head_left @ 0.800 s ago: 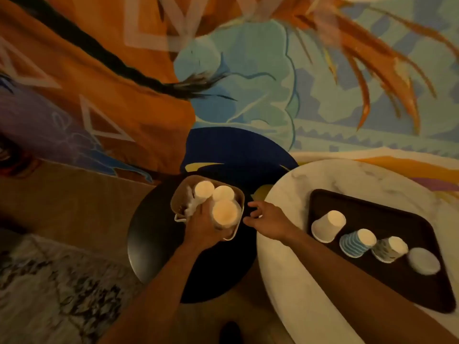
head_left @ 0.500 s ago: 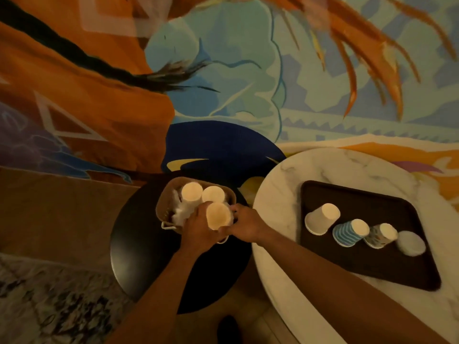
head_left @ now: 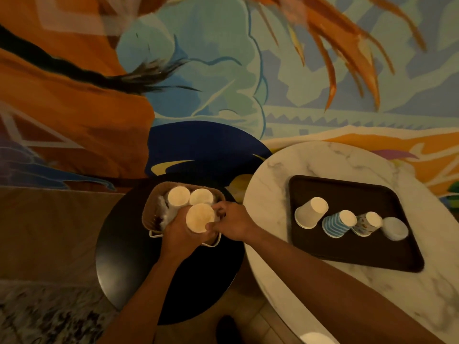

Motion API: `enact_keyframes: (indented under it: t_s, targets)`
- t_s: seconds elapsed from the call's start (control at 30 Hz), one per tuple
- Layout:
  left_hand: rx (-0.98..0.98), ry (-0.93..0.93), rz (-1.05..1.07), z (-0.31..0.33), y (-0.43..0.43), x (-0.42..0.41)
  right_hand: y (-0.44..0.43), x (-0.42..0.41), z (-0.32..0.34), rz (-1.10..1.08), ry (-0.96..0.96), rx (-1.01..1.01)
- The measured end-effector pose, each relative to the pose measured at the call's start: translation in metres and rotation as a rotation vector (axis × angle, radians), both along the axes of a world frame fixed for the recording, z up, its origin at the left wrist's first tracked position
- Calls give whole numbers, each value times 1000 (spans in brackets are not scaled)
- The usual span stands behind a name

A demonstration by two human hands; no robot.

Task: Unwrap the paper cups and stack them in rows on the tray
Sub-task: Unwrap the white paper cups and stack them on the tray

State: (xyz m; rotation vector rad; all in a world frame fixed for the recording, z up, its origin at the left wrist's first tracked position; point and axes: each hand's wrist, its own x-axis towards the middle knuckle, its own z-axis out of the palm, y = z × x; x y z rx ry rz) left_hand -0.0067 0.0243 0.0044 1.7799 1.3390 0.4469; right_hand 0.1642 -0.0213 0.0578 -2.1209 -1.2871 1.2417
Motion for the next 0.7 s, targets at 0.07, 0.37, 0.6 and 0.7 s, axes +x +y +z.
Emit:
enact_keyframes:
  t_s: [0.07,0.37,0.6,0.7]
  targets:
    - [36,1,12,10,2,-3,0,2,8,-16,17,42]
    - [-76,-277,57,106,3,12,-7,14,81,-159,361,135]
    - [22,-332,-100,155,-59,59,-68,58,116,-240,425,171]
    - [18,-346,-165,160,-95,91,-111,87,120,-274,415,170]
